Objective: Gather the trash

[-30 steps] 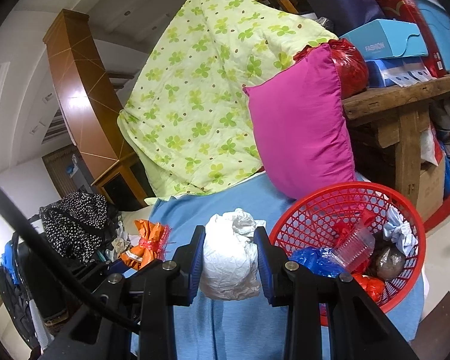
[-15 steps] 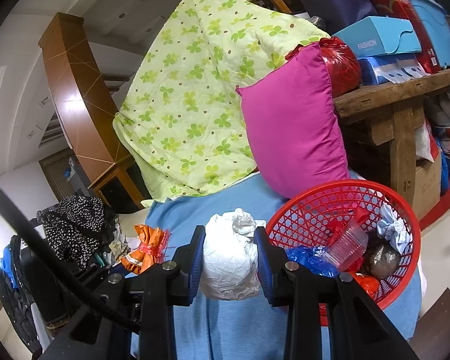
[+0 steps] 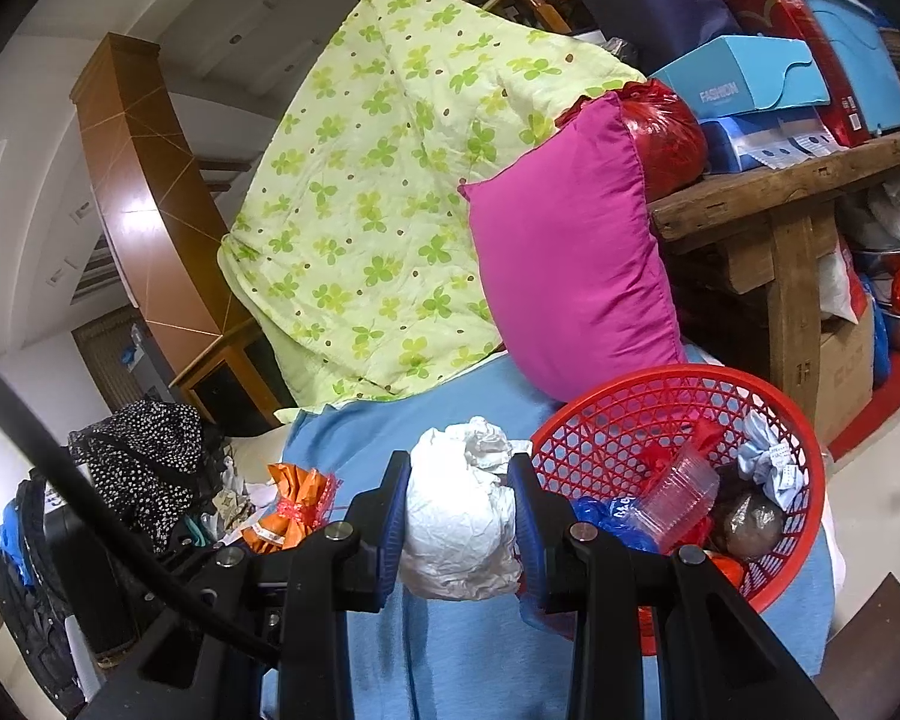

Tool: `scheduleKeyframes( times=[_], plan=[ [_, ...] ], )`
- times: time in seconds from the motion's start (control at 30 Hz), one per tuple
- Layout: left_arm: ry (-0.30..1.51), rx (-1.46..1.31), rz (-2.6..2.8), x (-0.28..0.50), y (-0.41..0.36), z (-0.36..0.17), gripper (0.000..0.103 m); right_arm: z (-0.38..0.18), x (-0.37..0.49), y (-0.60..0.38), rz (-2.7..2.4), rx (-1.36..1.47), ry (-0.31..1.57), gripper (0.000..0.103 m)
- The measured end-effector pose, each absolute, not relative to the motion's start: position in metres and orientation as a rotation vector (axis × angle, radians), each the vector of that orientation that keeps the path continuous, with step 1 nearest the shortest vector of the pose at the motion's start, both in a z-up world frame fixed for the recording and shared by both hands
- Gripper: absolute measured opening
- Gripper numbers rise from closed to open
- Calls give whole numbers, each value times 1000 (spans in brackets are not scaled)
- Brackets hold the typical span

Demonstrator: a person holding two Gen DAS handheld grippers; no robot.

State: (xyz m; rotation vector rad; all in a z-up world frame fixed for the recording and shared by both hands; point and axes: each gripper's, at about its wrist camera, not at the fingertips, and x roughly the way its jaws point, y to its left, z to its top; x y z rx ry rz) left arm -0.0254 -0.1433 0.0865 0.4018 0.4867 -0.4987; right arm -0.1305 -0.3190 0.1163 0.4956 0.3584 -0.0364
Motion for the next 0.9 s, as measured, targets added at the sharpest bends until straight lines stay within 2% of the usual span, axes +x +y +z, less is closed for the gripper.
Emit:
scheduleKeyframes(
  times=[0.9],
  plan=[
    [491, 429, -523, -31, -158, 82, 37, 114, -140, -328, -59, 514, 345, 35]
  ],
)
